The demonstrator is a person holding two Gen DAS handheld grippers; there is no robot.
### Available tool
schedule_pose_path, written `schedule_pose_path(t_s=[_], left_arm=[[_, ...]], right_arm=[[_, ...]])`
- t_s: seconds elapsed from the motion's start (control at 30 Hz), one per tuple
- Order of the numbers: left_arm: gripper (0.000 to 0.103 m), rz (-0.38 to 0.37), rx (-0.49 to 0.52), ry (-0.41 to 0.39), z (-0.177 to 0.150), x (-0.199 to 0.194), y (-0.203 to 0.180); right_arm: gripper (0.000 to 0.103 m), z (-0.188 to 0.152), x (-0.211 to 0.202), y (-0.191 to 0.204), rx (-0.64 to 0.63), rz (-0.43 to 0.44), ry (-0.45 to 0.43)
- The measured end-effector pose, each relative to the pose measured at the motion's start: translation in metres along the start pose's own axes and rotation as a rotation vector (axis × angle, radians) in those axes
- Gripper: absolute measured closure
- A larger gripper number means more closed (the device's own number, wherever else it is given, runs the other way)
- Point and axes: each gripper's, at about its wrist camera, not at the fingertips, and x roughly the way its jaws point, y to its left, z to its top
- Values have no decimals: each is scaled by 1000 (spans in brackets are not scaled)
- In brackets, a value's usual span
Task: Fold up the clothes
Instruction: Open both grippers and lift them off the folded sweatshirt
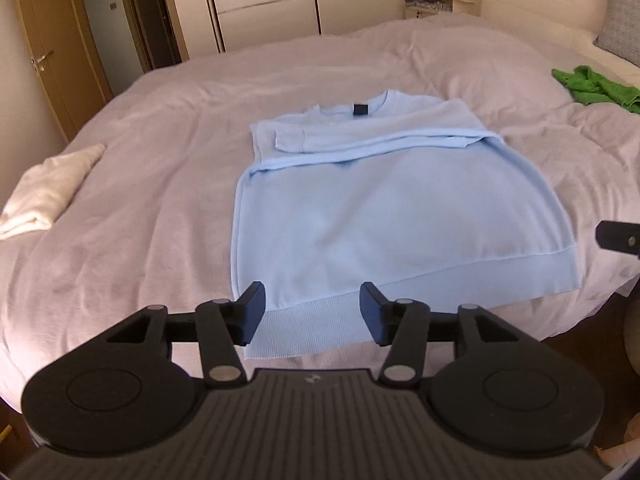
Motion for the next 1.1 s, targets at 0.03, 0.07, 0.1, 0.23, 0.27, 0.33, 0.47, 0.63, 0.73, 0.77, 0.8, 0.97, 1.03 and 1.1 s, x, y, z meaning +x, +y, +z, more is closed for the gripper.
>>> schedule_pose_path(t_s=[0.03,0.07,0.1,0.23,0.27,0.33,0.47,0.63,0.73,0.77,0.8,0.97,1.03,1.1], left_arm=[[55,1,1,-3,-2,-4,-1],[55,1,3,-4,-3,-7,-1],[55,2,5,-3,-5,-10,-2],[55,4,11,4,-14,-19,-4],[54,5,12,8,-16,-20,-4],[54,4,17,16,-22,-23,-4],[53,11,22,23,-30,-26,-4],[52,17,23,28,-38,-28,-1],[52,20,23,27,-39,-29,0],[52,21,23,25,-40,-30,1],[52,22,21,24,-40,-30,1],[51,21,20,20,-39,-31,6],[51,22,20,19,-38,-31,7],[51,22,19,18,-37,-30,9]], right_arm=[[9,0,-4,3,-6,-3,0],[8,-1,-7,4,-11,-4,2],[8,-2,-10,6,-16,-6,5],[7,-14,-24,8,-19,-22,16],[7,-18,-29,7,-16,-24,16],[7,-25,-36,5,-7,-25,18],[7,-37,-44,1,12,-28,22],[7,-48,-49,-2,25,-25,26],[7,-51,-51,-3,34,-21,21],[7,-52,-52,-3,36,-19,17],[7,-52,-54,-2,37,-17,14],[7,-51,-59,-1,42,-11,-3],[7,-50,-59,-1,45,-10,-8],[7,-49,-60,-1,45,-9,-11]])
